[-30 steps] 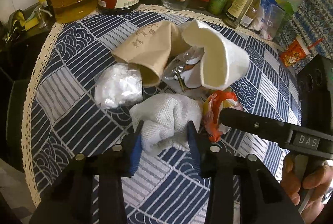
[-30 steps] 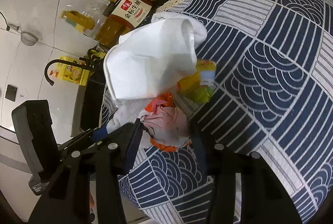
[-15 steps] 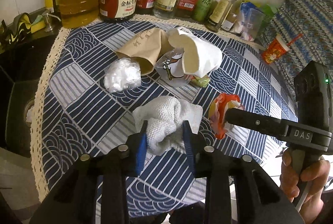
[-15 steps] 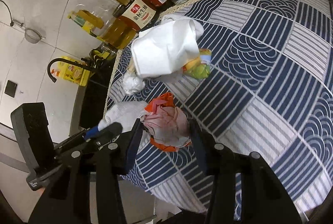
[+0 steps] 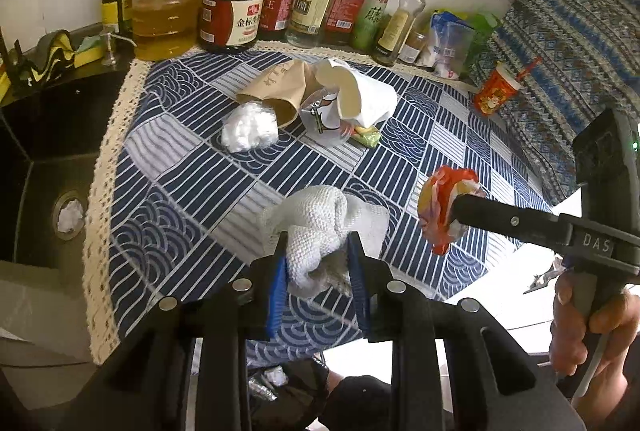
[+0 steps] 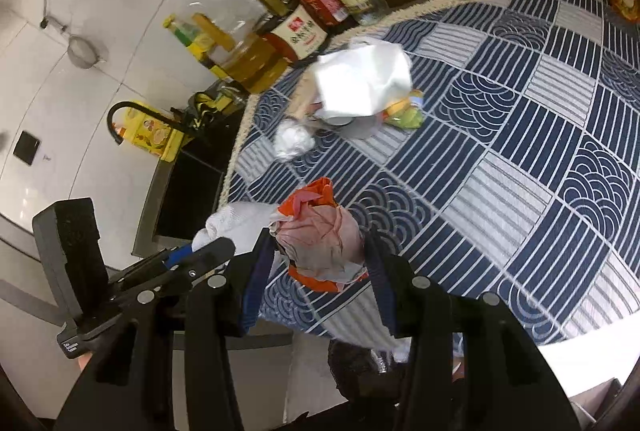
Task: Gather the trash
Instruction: 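Carry the white cloth and red-orange wrapper down over the floor bin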
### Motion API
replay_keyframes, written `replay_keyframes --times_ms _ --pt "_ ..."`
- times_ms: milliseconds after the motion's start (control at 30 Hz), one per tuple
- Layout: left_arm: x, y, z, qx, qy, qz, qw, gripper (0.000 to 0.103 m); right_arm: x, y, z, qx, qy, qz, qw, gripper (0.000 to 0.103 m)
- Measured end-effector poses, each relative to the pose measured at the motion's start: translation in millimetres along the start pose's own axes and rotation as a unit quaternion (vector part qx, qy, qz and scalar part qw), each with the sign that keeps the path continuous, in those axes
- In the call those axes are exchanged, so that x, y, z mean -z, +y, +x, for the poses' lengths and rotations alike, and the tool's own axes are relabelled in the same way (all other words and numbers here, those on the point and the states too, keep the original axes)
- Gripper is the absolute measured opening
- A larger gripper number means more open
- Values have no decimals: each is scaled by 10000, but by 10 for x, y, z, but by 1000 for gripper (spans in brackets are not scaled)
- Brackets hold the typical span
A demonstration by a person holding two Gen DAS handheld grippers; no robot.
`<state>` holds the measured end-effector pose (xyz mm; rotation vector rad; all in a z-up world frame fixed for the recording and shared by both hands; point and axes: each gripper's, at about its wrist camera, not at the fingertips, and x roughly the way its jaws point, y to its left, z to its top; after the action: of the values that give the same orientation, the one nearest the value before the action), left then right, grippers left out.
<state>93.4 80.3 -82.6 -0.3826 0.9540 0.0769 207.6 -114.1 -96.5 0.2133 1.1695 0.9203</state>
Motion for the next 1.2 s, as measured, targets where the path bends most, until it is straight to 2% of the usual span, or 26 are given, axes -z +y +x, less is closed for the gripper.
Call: replay_keyframes --times_ms 400,600,800,933,1200 --pt "428 127 -571 113 -344 166 9992 25 552 437 -101 1 -171 -186 9997 47" --pt "664 176 -713 164 -340 167 9991 25 793 544 -47 -3 -74 -207 9998 47" --pt "911 272 -738 230 -287 55 9993 25 1047 563 25 106 81 -175 9998 47" --pt "1102 276 -642 241 -84 110 9996 25 1227 554 93 188 327 -265 9989 47" --pt "1361 307 -569 221 52 64 9997 25 1494 618 166 458 574 -537 9959 47"
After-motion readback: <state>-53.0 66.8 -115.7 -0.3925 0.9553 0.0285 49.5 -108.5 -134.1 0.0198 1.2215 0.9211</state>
